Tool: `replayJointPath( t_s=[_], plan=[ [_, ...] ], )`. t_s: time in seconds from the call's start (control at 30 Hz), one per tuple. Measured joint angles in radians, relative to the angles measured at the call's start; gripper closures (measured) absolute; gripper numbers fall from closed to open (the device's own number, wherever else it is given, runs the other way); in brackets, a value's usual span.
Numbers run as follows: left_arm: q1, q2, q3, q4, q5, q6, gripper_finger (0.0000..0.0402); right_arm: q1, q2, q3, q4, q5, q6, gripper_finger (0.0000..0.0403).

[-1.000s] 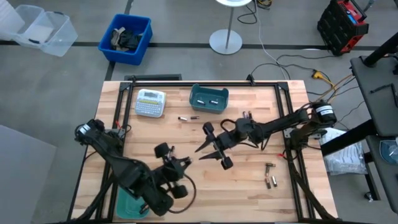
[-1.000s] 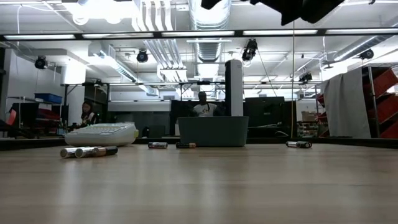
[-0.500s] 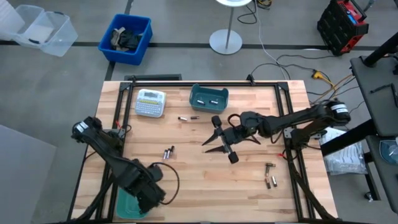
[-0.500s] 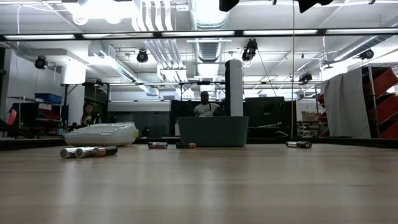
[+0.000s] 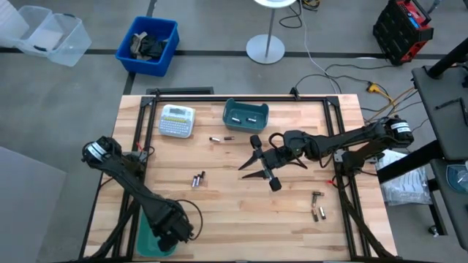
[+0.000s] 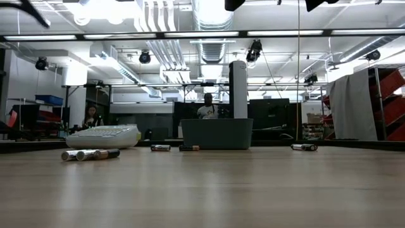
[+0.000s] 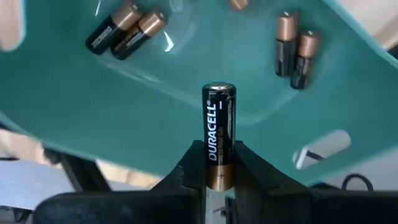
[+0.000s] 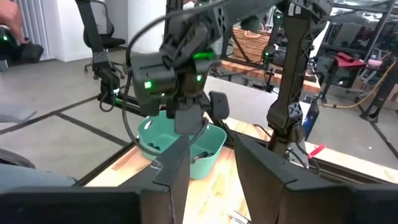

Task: Sort batteries
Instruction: Put the brown battery into the green bin, then put the silver battery into the blue bin

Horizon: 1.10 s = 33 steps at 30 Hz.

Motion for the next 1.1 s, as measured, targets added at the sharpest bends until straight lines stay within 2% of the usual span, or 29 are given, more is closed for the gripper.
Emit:
replayJointPath(
  t_s=[0.13, 0.4, 0.5, 0.6, 0.77, 0.93, 1.0, 1.1],
  plan=[
    [-0.002, 0.0, -0.041, 0.035, -0.005, -0.028, 0.0366, 0.0, 0.0, 0.0, 0.0, 0.0, 0.0, 0.0275],
    [-0.004, 0.0, -0.016, 0.034, -0.073, -0.051, 0.0276, 0.0, 0.0, 0.0, -0.001, 0.0, -0.001, 0.0278],
    [-0.005, 0.0, 0.012, 0.018, -0.08, -0.051, 0.0267, -0.003, 0.0, 0.0, -0.015, 0.0, -0.003, 0.0283],
    [-0.005, 0.0, 0.062, -0.018, -0.144, -0.053, 0.0267, -0.013, 0.0, 0.0, -0.043, 0.0, -0.003, 0.0287],
    [-0.005, -0.001, 0.176, -0.098, -0.35, -0.048, 0.0272, -0.041, 0.0, 0.0, -0.118, 0.002, -0.001, 0.0282],
    [-0.013, -0.001, 0.281, -0.167, -0.663, 0.009, 0.0277, -0.082, 0.001, 0.0, -0.2, 0.002, -0.003, 0.0273],
    [-0.016, -0.001, 0.309, -0.175, -0.822, 0.083, 0.0277, -0.102, 0.001, 0.0, -0.228, 0.002, -0.009, 0.0273],
    [-0.027, -0.001, 0.337, -0.173, -1.136, 0.222, 0.0277, -0.126, 0.001, -0.003, -0.233, 0.001, -0.046, 0.0277]
  ],
)
